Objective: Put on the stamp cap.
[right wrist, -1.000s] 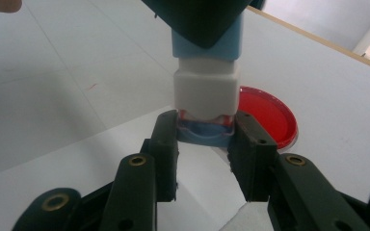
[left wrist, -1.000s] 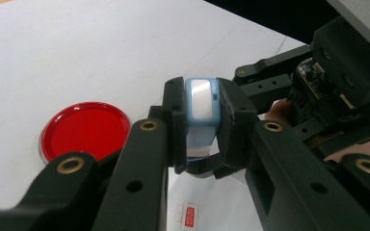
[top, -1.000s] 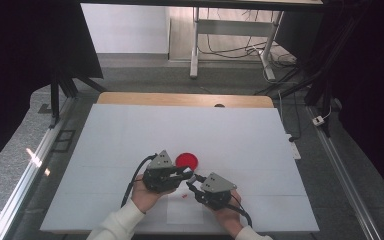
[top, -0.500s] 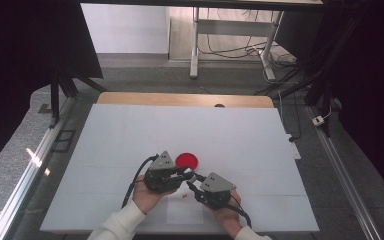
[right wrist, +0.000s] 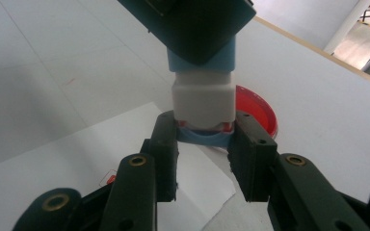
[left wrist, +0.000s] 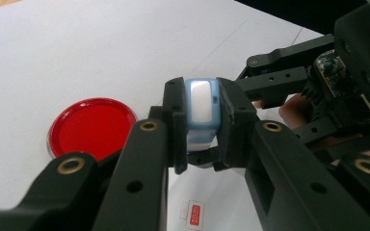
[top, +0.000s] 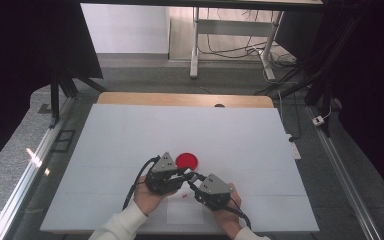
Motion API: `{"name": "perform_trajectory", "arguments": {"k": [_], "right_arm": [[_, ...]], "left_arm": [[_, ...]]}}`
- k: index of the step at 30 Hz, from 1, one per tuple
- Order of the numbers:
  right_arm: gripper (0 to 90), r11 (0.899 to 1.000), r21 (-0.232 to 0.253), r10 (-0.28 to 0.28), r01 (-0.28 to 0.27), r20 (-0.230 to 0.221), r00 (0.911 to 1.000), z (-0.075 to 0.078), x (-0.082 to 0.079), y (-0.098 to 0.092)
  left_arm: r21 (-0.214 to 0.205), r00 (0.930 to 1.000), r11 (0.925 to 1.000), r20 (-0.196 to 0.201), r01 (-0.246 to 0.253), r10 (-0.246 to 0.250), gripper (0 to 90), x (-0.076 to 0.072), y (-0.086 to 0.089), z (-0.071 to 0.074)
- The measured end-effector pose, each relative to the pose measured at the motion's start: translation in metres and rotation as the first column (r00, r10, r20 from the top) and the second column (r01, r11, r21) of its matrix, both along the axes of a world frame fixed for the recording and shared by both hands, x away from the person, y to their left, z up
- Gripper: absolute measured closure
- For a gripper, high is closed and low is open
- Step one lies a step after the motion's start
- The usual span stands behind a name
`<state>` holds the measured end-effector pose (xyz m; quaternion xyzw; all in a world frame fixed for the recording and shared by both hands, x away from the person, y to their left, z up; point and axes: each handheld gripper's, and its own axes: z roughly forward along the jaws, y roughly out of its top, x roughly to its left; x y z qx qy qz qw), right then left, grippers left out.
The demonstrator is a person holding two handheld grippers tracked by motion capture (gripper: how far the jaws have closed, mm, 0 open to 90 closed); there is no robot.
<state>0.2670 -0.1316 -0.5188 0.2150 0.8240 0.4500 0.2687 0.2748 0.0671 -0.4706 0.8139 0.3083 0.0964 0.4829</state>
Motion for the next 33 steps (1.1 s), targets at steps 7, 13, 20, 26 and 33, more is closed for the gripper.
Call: {"name": "perform_trajectory", "arguments": {"k": [7,13,20,26,33], "right_arm": [[64.2,1.000,-0.012,0.000,0.001,0.020,0.9998,-0.0006,-0.0012,0.0009],[64.5,1.000,-0.019,0.005,-0.004,0.035,0.9994,-0.0004,-0.0029,0.0011],[64.7,0.999,-0.032,0.013,-0.012,0.044,0.9989,-0.0001,-0.0037,0.0015],[64.7,0.999,-0.038,0.021,-0.020,0.050,0.9985,0.0008,-0.0045,0.0013],[64.6,0.999,-0.037,0.030,-0.028,0.068,0.9973,0.0021,-0.0061,0.0012]], "left_arm": [[-0.011,0.9998,0.9999,-0.019,0.007,-0.007,75.2,0.0017,0.0005,-0.0013],[-0.043,0.9985,0.9990,-0.051,0.015,-0.017,75.2,0.0048,0.0040,-0.0035],[-0.049,0.9976,0.9985,-0.064,0.023,-0.026,75.3,0.0060,0.0047,-0.0047],[-0.065,0.9961,0.9975,-0.081,0.030,-0.035,75.4,0.0077,0.0060,-0.0061],[-0.078,0.9945,0.9962,-0.095,0.038,-0.045,75.5,0.0085,0.0065,-0.0077]]}}
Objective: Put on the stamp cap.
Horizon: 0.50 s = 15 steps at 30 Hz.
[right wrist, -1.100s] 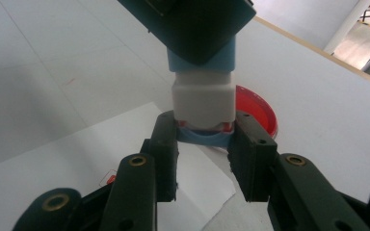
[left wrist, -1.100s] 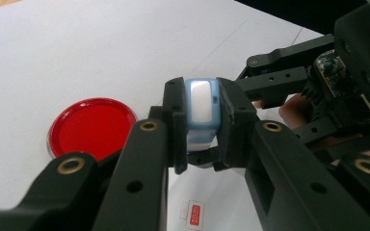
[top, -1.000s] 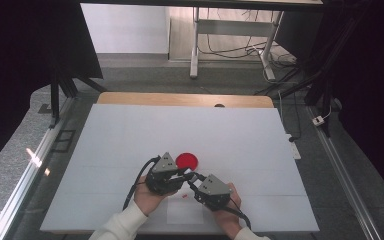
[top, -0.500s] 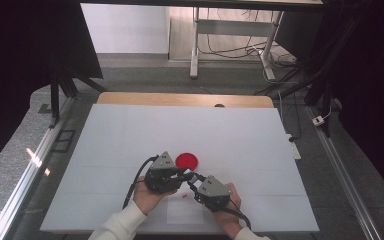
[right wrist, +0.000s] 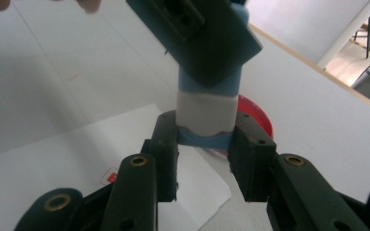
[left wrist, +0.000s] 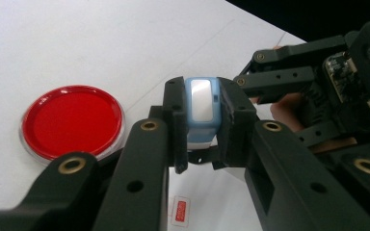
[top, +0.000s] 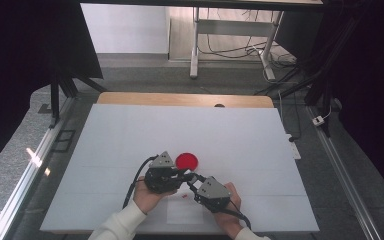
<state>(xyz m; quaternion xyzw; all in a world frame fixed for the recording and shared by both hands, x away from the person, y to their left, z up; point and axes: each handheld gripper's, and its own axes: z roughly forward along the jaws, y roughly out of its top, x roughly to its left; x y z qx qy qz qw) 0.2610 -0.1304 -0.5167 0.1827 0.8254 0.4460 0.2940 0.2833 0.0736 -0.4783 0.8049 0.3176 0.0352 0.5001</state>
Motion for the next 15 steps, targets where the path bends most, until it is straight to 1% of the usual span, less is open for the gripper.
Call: {"name": "perform_trajectory", "arguments": {"k": [3,5,8,11,12,15], "right_arm": [[64.6,1.000,0.001,0.004,-0.004,0.004,1.0000,0.0005,-0.0001,-0.0005],[64.6,1.000,0.000,0.003,-0.003,0.002,1.0000,0.0001,0.0000,-0.0004],[64.5,1.000,-0.002,0.008,-0.008,-0.010,0.9999,-0.0010,0.0009,0.0000],[64.3,1.000,-0.016,0.010,-0.010,-0.017,0.9998,-0.0016,0.0024,-0.0009],[64.2,1.000,-0.011,0.013,-0.014,-0.020,0.9997,-0.0022,0.0029,-0.0015],[63.6,1.000,-0.016,0.020,-0.021,-0.027,0.9994,-0.0023,0.0046,-0.0019]], "left_arm": [[-0.005,1.0000,1.0000,-0.004,0.001,-0.001,75.5,0.0003,0.0004,0.0000],[0.004,1.0000,1.0000,-0.003,-0.001,0.001,75.5,-0.0002,-0.0007,-0.0004],[0.012,1.0000,0.9999,-0.001,-0.001,0.001,75.4,0.0001,-0.0010,-0.0005],[0.005,1.0000,1.0000,0.000,-0.003,0.003,75.3,0.0005,0.0008,0.0007],[0.004,1.0000,1.0000,0.000,-0.004,0.004,75.3,0.0006,0.0009,0.0006],[0.013,1.0000,0.9999,0.005,-0.003,0.003,75.3,0.0004,0.0001,0.0001]]}}
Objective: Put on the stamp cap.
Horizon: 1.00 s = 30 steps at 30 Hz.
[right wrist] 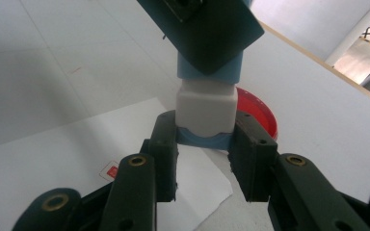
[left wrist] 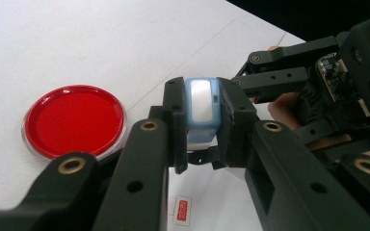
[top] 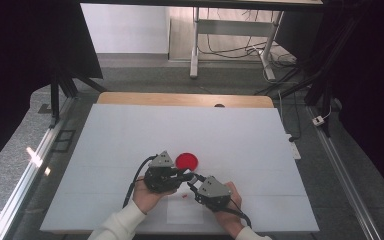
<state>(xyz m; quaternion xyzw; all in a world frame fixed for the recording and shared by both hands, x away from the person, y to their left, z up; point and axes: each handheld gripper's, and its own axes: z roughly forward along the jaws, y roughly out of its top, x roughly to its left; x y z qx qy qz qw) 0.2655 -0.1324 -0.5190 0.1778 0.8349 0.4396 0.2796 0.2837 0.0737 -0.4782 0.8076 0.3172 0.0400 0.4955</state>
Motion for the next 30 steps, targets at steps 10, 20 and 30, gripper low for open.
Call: {"name": "perform_trajectory", "arguments": {"k": [10,20,30], "right_arm": [[52.1,0.999,0.039,0.031,-0.029,-0.054,0.9981,0.000,0.004,-0.004],[45.4,0.998,0.046,0.041,-0.036,-0.100,0.9941,0.002,0.008,-0.015],[43.5,0.996,0.079,-0.017,0.028,-0.137,0.9904,0.004,0.016,-0.045]], "left_arm": [[-0.013,0.9999,0.9999,0.012,0.000,0.000,75.2,-0.001,0.001,0.001],[-0.036,0.9997,0.9993,0.022,0.010,-0.009,75.2,-0.001,0.007,0.004],[-0.050,0.9996,0.9986,0.026,0.015,-0.014,75.2,0.000,0.011,0.008]]}}
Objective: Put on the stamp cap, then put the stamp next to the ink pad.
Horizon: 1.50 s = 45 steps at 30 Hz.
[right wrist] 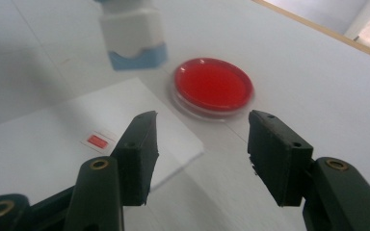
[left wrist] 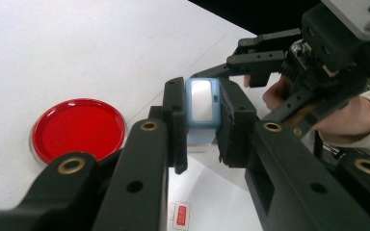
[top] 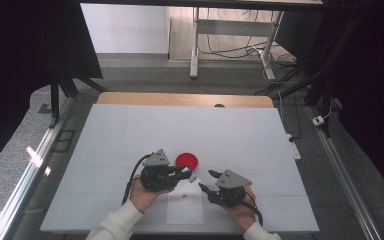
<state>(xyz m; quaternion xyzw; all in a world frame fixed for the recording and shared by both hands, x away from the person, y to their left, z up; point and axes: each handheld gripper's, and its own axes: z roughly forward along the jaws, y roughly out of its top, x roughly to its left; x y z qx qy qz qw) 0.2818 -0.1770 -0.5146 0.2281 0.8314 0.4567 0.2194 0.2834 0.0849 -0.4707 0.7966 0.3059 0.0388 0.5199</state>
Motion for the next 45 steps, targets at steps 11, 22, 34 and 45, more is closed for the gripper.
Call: {"name": "perform_trajectory", "arguments": {"k": [11,22,34,45], "right_arm": [[43.8,0.997,-0.007,-0.075,0.075,-0.010,0.9971,0.004,0.002,-0.048],[44.1,0.990,-0.010,-0.139,0.139,-0.011,0.9902,0.006,-0.001,-0.093],[44.2,0.985,-0.011,-0.170,0.170,-0.014,0.9854,0.007,0.003,-0.106],[44.1,0.984,-0.019,-0.175,0.175,-0.012,0.9845,0.006,0.004,-0.107]], "left_arm": [[-0.004,0.9999,1.0000,0.012,-0.008,0.008,75.1,0.000,0.010,0.004],[-0.004,0.9979,0.9987,0.039,-0.051,0.051,75.0,0.002,0.022,0.009],[0.015,0.9936,0.9949,0.055,-0.099,0.098,75.0,0.007,0.033,0.010],[0.036,0.9889,0.9894,0.054,-0.140,0.138,74.9,0.015,0.041,0.006]]}}
